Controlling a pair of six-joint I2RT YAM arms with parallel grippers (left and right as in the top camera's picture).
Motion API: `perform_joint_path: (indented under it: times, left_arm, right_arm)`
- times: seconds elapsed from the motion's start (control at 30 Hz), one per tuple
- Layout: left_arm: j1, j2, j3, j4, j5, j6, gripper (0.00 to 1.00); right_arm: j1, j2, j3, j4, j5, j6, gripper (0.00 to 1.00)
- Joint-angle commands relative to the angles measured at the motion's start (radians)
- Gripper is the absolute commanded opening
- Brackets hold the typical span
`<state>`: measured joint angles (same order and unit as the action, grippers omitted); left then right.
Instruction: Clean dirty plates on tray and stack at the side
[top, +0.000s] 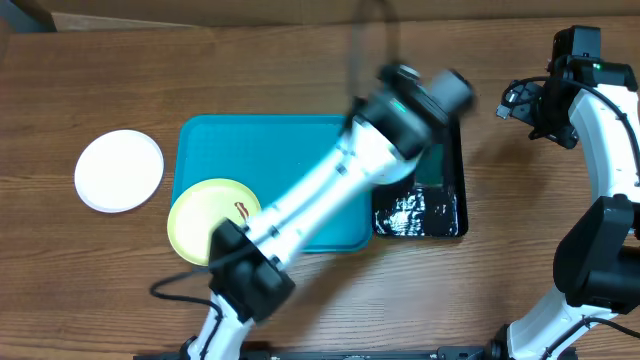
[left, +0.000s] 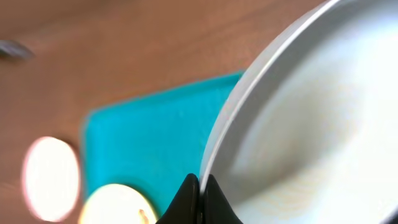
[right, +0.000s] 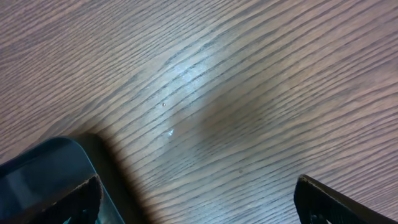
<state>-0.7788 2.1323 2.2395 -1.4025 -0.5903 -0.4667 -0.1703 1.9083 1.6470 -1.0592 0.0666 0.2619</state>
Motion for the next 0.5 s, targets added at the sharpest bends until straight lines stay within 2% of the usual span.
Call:
perform_joint_path:
  times: [0.0,0.07,0.23,0.47]
  left_arm:
    - [0.186,0.0,0.025,0.016,0.468,0.088,0.04]
    - [0.304,-0.001,0.025,0.015,0.601,0.094,0.04]
    - [0.567,0.0,0.016,0.006,0.787,0.093,0.04]
    - [0.908,0.0,0.0,-0.08,0.79,0.094,0.04]
  right_arm:
    - [-0.002,-0.018,0.008,0.003,-0.001,0.008,1.0]
    - [-0.002,-0.018,0.008,0.003,-0.001,0.008,1.0]
    - [-0.002,-0.018,0.008,0.003,-0.001,0.008,1.0]
    - [-0.002,-0.018,0.008,0.003,-0.001,0.008,1.0]
